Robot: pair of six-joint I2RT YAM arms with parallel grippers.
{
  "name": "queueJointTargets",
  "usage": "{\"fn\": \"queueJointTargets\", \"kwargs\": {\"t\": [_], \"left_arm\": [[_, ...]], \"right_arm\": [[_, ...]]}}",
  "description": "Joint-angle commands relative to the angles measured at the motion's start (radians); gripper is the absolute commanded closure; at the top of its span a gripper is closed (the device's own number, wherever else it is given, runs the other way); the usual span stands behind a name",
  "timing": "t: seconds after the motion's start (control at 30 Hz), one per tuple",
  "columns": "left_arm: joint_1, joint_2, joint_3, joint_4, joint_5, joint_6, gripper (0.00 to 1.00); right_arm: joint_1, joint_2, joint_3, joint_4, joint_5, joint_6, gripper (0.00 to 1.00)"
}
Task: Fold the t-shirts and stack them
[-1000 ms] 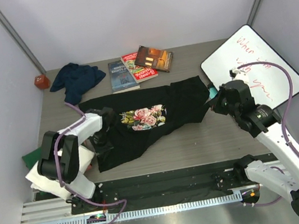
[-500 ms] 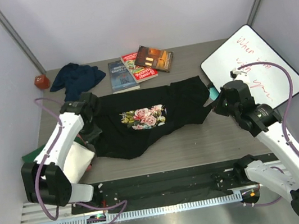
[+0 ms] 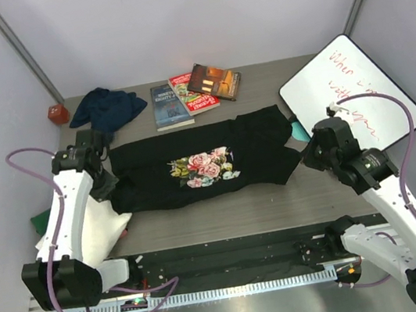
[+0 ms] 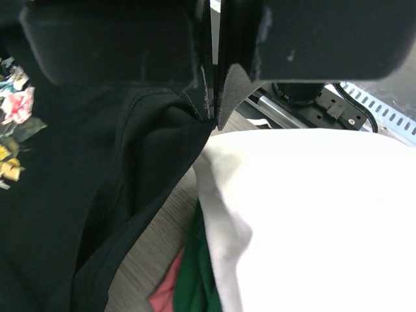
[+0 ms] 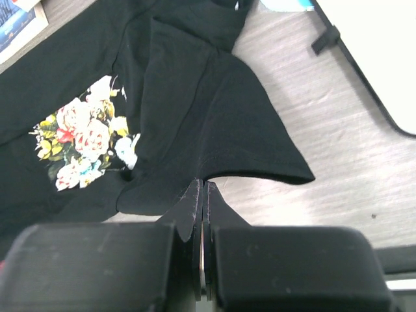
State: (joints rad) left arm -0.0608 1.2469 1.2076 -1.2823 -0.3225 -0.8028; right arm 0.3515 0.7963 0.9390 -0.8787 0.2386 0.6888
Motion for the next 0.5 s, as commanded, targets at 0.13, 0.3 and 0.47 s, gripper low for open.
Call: {"fn": "queueJointTargets", "kwargs": {"t": [0.13, 0.3, 0.47], "left_arm": [[0.058, -0.018, 0.009, 0.004, 0.003, 0.016, 1.0], [0.09, -0.017, 0.001, 0.017, 0.011, 0.014, 0.99], [0.115, -0.029, -0.002, 0.024, 0.01, 0.016, 0.99]], "right_arm": [[-0.003, -0.083, -0.072, -0.069, -0.133, 0.142, 0.99], [-0.003, -0.149, -0.14, -0.088, -0.197, 0.199, 0.99], [-0.003, -0.193, -0.114, -0.146, -0.185, 0.227, 0.99]]}}
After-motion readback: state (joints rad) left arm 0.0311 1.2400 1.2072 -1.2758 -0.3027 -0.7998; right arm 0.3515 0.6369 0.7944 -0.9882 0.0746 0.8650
